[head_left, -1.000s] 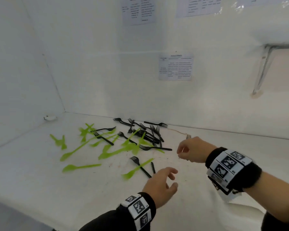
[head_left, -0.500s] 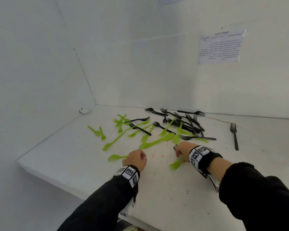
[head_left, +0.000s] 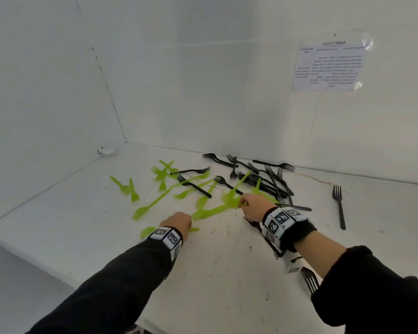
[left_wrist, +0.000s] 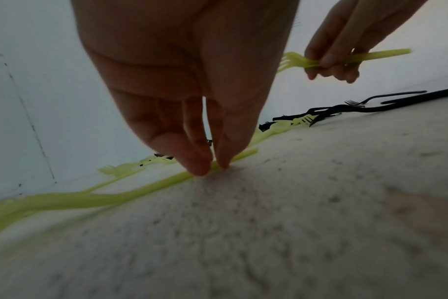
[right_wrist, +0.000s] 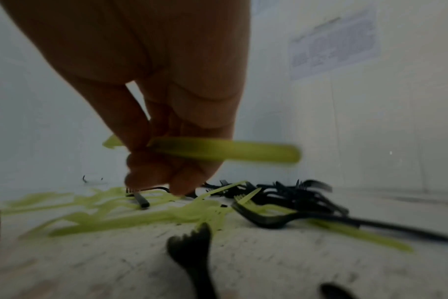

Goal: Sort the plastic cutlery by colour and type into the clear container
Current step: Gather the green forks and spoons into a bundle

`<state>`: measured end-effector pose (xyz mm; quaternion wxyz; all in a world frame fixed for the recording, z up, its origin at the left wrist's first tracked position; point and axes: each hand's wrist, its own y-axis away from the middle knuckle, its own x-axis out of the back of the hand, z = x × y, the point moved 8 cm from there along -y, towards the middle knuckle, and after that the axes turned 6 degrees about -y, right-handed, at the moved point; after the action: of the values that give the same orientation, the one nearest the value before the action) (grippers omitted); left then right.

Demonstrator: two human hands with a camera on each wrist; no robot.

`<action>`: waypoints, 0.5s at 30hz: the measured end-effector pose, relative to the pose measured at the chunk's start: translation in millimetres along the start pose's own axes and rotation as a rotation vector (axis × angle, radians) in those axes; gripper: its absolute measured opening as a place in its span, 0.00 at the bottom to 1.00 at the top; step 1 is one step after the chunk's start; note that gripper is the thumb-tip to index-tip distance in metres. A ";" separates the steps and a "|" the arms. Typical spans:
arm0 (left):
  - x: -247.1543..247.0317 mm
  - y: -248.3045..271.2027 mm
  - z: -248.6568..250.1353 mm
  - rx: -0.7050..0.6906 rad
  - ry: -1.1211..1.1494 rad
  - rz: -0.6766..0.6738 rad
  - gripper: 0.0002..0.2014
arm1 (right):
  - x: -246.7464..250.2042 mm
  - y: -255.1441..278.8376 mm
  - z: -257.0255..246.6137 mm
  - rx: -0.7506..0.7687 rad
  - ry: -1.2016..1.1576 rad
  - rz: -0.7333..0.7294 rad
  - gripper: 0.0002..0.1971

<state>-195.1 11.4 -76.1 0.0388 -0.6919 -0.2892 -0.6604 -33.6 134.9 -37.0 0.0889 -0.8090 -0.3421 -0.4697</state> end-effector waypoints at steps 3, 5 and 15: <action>0.6 2.7 5.5 -0.051 0.023 0.007 0.13 | -8.1 -12.2 -1.8 -0.020 -0.136 0.011 0.12; 5.9 7.0 7.3 -0.083 0.044 0.067 0.10 | -14.6 -17.6 -4.5 -0.020 -0.137 0.003 0.09; 32.2 10.4 -14.6 -0.198 0.342 0.291 0.12 | -61.4 -30.0 -58.3 -0.056 -0.415 -0.073 0.11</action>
<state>-204.7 7.6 -40.7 0.1140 -0.6048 -0.1097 -0.7805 -113.4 101.5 -61.0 -0.0232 -0.8777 -0.3688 -0.3051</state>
